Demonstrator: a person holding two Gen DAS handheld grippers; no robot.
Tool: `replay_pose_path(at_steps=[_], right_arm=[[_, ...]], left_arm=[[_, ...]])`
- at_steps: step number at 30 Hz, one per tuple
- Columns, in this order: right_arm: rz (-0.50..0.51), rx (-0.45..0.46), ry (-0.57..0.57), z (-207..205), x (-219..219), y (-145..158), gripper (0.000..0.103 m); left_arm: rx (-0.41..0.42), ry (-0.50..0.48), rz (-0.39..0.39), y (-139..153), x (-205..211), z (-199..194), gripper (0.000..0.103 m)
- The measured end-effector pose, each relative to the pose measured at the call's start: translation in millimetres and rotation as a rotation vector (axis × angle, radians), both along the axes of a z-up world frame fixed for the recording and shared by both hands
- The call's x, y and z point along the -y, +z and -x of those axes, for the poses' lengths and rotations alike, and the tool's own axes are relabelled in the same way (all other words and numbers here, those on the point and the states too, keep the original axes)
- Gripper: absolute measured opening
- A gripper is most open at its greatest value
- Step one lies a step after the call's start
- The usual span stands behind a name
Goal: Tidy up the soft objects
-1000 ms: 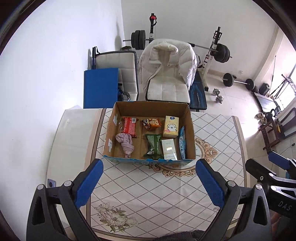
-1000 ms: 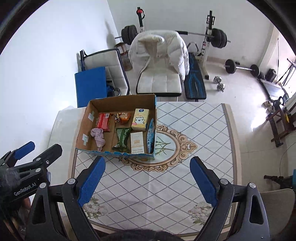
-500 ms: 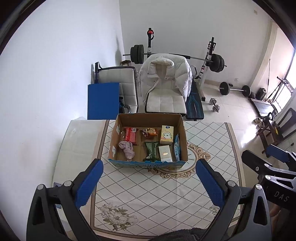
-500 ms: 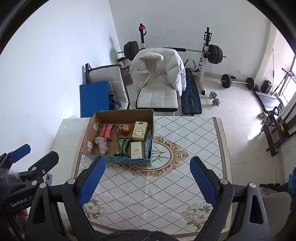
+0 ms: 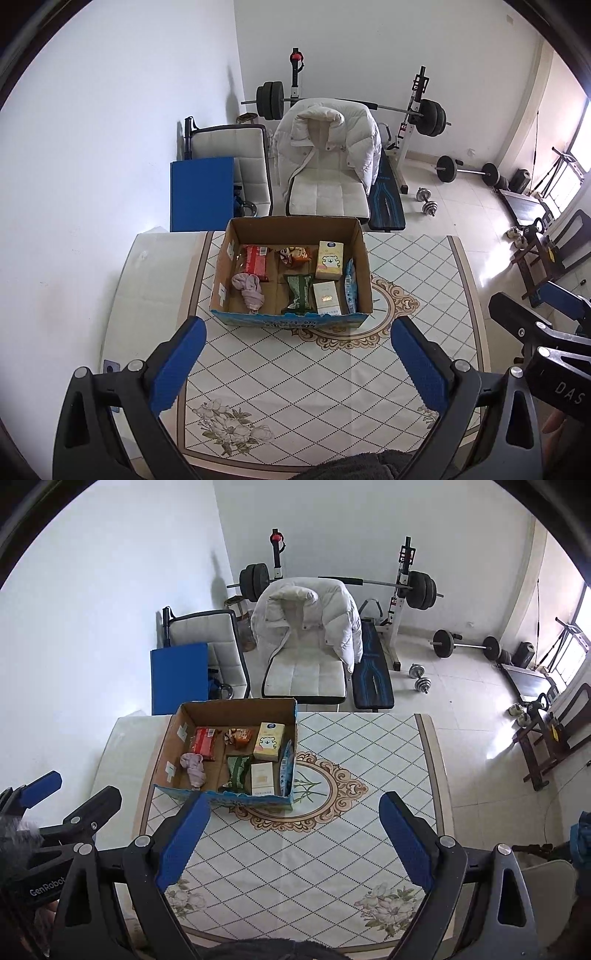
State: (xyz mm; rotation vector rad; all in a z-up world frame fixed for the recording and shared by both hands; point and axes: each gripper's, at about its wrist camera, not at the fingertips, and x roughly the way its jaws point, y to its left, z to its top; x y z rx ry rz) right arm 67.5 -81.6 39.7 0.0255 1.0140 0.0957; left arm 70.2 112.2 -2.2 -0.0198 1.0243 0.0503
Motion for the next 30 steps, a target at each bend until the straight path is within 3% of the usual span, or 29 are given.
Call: replay_pose_path(at_steps=[30], right_arm=[[0.028,0.016,-0.026,-3.3,6.1,3.6,0.095]], left_arm=[[0.015,0.008,-0.009,5.9,-5.7,-5.9,0.103]])
